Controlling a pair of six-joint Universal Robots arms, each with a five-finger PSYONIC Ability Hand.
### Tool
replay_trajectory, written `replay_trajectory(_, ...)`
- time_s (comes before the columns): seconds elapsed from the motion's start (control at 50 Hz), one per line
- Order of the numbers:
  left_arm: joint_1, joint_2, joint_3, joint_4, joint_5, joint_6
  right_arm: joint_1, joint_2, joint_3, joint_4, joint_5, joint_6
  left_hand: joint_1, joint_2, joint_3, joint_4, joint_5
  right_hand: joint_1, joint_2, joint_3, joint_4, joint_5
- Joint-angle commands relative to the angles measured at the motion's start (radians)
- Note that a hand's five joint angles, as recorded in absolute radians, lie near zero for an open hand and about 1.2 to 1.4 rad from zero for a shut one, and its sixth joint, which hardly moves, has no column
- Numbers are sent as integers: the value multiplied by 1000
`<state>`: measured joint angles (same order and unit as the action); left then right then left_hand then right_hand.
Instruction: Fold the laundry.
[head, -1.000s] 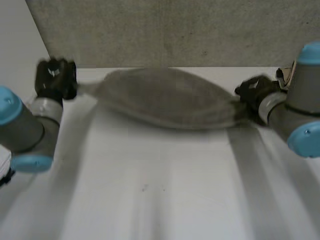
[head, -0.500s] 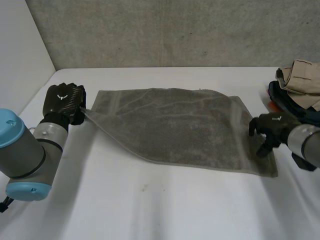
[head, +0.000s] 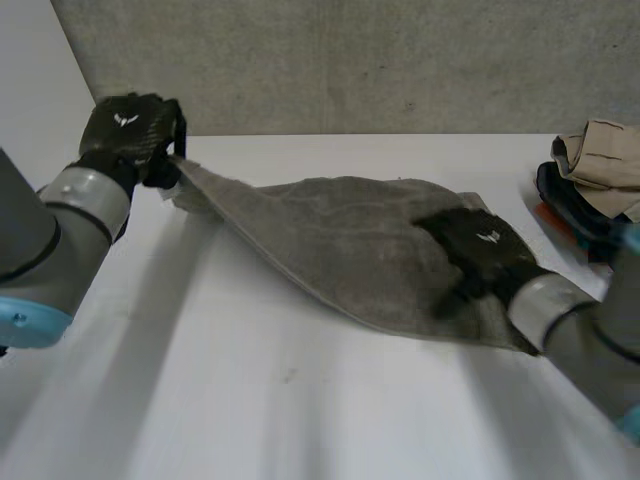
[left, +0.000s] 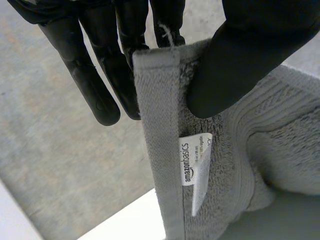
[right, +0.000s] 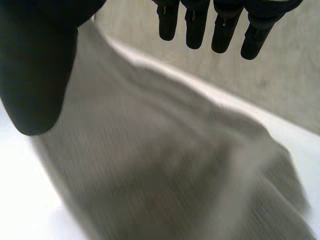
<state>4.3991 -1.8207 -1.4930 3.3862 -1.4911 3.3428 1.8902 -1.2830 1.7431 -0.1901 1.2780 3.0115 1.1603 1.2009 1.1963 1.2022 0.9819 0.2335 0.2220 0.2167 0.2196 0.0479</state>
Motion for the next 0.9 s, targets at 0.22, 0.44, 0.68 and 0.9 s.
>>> replay_trajectory(0.22,-86,69,146,-64,-66,-78,491,396,-528,-5,452,316,236,195,200,194,240,-59,-48,-42,-45,-48)
replay_trajectory(0.44,-58,107,143,-59,-95,-166,379,426,-469,6,491,339,236,195,200,194,240,-59,-48,-42,-45,-48)
replay_trajectory(0.68,28,141,134,-61,-92,-181,-22,313,-267,8,365,132,236,195,200,194,240,350,362,367,364,361)
replay_trajectory(0.9,46,138,112,-70,-89,-207,-83,294,-198,9,216,99,236,195,200,194,240,1163,1174,1180,1177,1174)
